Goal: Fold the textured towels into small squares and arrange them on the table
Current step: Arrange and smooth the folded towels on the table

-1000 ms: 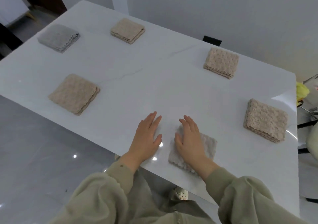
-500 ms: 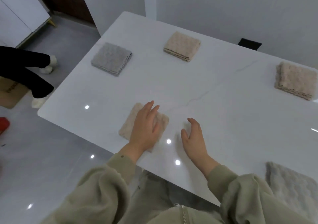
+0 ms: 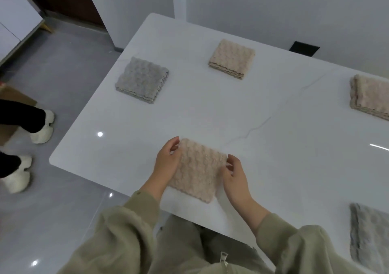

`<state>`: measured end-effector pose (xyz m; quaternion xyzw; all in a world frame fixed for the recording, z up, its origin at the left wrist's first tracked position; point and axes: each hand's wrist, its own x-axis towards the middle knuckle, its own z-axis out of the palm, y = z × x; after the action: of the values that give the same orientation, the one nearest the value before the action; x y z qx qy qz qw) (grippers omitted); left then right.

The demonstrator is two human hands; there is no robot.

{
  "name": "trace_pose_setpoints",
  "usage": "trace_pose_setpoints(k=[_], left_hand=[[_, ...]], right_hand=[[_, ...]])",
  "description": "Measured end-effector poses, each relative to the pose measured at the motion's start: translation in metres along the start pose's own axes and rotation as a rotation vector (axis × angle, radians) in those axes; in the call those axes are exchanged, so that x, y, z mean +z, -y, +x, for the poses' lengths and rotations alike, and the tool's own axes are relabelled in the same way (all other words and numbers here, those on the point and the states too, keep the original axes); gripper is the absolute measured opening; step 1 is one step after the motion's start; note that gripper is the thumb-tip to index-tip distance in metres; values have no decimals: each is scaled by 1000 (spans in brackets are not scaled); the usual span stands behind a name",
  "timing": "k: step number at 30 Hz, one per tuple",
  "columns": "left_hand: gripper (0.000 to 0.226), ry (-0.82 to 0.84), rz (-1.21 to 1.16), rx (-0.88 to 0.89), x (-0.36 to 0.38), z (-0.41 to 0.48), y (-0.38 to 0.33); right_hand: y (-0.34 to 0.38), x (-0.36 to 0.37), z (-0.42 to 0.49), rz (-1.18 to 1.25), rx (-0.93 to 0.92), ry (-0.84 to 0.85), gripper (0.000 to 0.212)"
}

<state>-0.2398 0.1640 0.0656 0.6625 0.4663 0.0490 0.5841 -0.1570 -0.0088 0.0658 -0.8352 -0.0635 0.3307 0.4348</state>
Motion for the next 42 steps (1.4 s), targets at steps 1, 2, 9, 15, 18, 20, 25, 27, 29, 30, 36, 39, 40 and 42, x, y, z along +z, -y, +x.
trace_pose_setpoints(k=[1,2,9,15,18,20,25,27,29,30,36,39,40,42], left_hand=[[38,7,0,-3,-2,1,0],[38,16,-14,-14,-4,1,0],[44,203,-45,-14,-12,-10,2],[52,452,74,71,-36,-3,5],[55,447,15,-10,-48,-2,3],[60,469,-38,-57,-51,-3,3],[60,463,-79,-39,-39,-13,11],[61,468,-98,-39,-35,-17,12],[60,488,-123,-72,-36,-17,15],[60,503,-129,-88,-37,-18,16],[62,509,-24,-21,-44,-22,12],[58,385,173,138,-49,-7,10],[57,370,261,209,-48,1,9],[50,400,375,298,-43,16,3]], right_hand=[[1,2,0,2,-7,11,41],[3,5,-1,-1,-17,18,41],[11,26,-2,-30,-33,-130,30],[21,54,-14,-24,71,-238,31],[18,61,-21,12,108,-302,47],[24,64,-30,139,174,-333,54],[30,85,-41,279,122,-311,60],[28,86,-39,279,110,-329,59],[24,82,-39,268,104,-348,56],[22,80,-41,263,102,-352,55],[15,64,-47,229,105,-322,52],[10,42,-34,206,152,-429,39],[9,34,-28,159,154,-425,35],[7,19,-17,43,135,-336,37]])
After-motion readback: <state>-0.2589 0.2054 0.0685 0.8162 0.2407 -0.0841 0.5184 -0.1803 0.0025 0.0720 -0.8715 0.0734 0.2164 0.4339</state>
